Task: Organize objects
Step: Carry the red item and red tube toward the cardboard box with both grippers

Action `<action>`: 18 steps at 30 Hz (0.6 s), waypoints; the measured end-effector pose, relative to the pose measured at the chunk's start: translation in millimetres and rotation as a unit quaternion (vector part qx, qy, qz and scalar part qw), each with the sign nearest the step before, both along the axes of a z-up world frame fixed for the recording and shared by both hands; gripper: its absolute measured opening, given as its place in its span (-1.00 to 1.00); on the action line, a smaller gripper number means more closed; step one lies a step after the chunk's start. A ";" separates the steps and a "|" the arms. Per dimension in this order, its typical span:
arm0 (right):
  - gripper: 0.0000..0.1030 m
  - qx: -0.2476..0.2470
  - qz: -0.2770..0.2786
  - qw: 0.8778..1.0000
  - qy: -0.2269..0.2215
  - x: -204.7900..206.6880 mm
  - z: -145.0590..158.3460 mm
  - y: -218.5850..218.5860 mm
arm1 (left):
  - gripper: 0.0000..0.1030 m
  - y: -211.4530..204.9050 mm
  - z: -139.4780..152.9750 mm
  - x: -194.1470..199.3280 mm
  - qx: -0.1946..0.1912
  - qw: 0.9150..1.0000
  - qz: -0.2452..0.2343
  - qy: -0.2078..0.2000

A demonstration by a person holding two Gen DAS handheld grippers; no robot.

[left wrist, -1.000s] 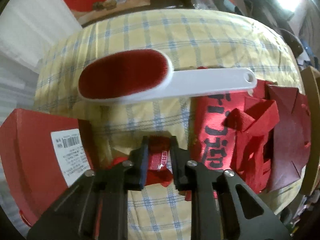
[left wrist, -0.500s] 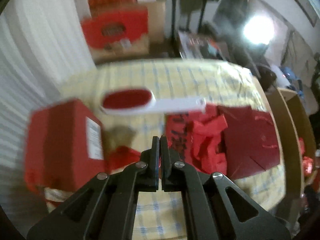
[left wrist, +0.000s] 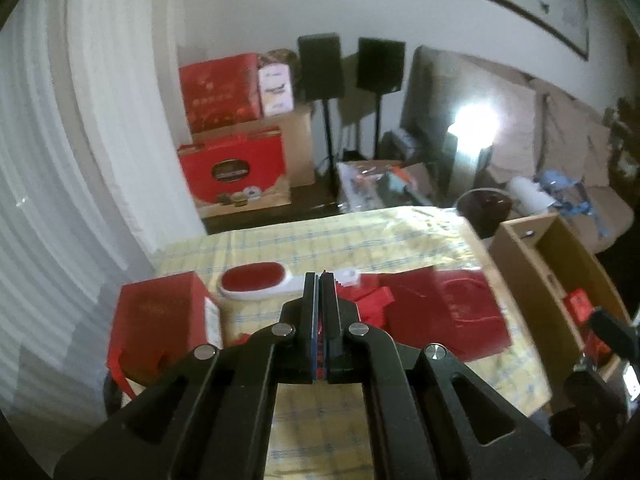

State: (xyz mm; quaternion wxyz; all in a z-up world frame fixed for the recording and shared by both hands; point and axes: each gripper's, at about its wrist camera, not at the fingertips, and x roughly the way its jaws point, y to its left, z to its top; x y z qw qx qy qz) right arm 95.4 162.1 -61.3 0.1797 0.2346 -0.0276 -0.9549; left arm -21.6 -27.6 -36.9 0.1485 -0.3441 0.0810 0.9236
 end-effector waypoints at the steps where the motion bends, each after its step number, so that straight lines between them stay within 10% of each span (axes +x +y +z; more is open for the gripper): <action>1: 0.18 0.002 0.001 1.000 0.007 2.0 3.3 -0.2 | -0.98 0.2 2.2 4.1 0.010 1.000 -0.006 0.003; 6: 0.18 -0.002 0.012 0.997 0.071 24.4 16.0 2.6 | -0.98 -2.6 -1.1 12.1 0.130 0.984 -0.110 -0.058; 18: 0.18 -0.014 0.018 0.998 0.064 16.9 -7.4 23.3 | -0.98 7.6 -24.3 20.0 0.113 0.989 -0.089 -0.034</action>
